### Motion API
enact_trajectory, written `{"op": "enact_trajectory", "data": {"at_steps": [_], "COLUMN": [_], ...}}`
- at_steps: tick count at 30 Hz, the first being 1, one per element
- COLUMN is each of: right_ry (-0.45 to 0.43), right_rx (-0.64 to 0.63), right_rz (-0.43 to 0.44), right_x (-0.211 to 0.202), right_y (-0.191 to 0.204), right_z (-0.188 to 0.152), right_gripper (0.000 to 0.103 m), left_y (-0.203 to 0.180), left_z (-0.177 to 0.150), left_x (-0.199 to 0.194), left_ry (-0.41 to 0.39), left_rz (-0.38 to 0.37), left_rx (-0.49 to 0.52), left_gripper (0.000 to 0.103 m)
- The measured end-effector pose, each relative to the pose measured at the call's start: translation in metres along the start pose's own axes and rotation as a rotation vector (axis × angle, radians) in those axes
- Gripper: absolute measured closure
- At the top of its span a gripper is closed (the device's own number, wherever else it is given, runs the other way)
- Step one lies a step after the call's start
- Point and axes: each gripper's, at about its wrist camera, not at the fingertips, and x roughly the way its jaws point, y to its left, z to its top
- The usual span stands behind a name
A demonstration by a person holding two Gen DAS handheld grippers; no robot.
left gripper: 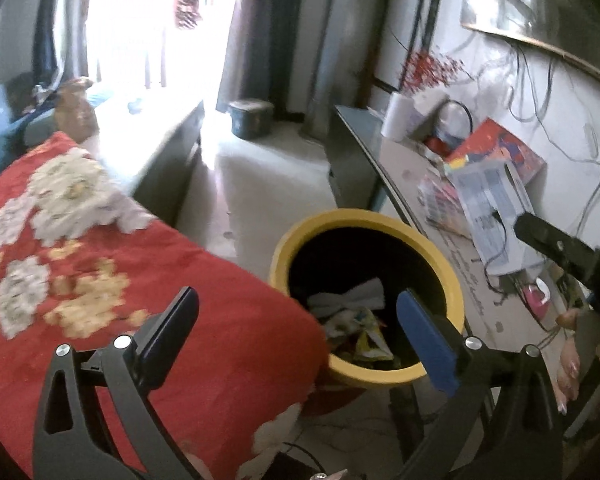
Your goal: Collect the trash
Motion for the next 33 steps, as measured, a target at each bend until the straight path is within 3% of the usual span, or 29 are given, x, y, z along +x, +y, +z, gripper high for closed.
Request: {"op": "enact_trajectory", "data": {"at_steps": [9, 20, 26, 33], "right_ry": [-0.176, -0.369, -0.411, -0.422], "right_rx": [-0.167, -0.237, -0.261, -0.277], "right_rz": [-0.019, -0.005, 0.034, 0.049], "right_x": [-0.035, -0.066, -0.074, -0.076], "right_y": [0.06, 0.104, 0.123, 0.134], "right_z": [-0.024, -0.05, -0.072, -0.081], "right_gripper": [0.011, 0.011, 0.011, 0.011], "left_y": [0.038, 0.073, 0.089, 0.099], "left_z": [-0.016, -0.05, -0.069, -0.083], "left_x": [-0.06, -0.118, -0.145, -0.157], "left_ry": [-0.102, -0.199, -0.253, -0.277], "left_rz": [0.109, 0.22, 0.303, 0.326], "left_rx": [-0.055, -0.104, -0.128, -0.136], "left_gripper": [0.007, 0.007, 0.007, 0.007]}}
